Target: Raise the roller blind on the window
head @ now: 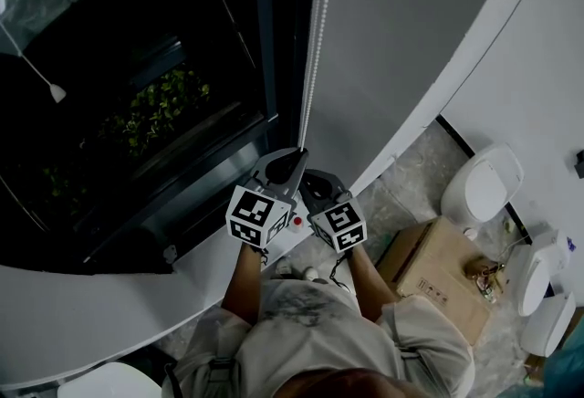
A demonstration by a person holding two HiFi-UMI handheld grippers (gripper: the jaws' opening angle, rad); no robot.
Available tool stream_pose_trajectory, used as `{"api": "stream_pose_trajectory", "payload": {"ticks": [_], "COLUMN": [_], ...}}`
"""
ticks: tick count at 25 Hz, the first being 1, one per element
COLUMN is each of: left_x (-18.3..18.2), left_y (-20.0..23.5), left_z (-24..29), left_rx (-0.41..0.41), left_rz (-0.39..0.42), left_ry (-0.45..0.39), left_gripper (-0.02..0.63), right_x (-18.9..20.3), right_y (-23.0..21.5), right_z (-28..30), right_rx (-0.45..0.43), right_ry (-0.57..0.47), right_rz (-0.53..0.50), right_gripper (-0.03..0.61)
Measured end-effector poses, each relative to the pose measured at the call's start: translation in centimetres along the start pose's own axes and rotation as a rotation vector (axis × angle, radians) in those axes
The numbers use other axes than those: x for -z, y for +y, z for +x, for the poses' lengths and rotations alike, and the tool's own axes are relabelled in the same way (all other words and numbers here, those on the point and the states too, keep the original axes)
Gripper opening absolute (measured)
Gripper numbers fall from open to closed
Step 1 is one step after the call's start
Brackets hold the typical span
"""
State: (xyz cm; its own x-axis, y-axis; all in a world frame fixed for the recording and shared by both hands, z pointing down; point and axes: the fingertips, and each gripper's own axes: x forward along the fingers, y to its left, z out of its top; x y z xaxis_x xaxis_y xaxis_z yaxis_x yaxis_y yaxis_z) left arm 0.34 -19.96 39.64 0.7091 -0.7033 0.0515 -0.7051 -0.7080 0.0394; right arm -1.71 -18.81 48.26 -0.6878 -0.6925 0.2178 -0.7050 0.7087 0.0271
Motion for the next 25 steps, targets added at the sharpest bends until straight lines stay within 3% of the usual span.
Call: {"api": "stream_pose_trajectory", "payload": {"ticks": [12,25], "left_x": [-0.5,0.1], "left_y": [0.3,0.9], "left_z": [-0.2,-0.7], "left_rx": [-0.007,-0.033], "left_rz": [0.004,0.01], "left_ry": [-0.028,-0.024], "left_gripper": [0.016,0.049], "right_x": [-0.6,0.0], "right_y": [-0.2,-1.5], "right_z": [-0.2,-2.1], "right_rx": [0.049,0.115], "right_ry": [-0.036,-0.031], "right_rz": [-0.067,-0.052], "right_gripper": [0.017,0.067]}}
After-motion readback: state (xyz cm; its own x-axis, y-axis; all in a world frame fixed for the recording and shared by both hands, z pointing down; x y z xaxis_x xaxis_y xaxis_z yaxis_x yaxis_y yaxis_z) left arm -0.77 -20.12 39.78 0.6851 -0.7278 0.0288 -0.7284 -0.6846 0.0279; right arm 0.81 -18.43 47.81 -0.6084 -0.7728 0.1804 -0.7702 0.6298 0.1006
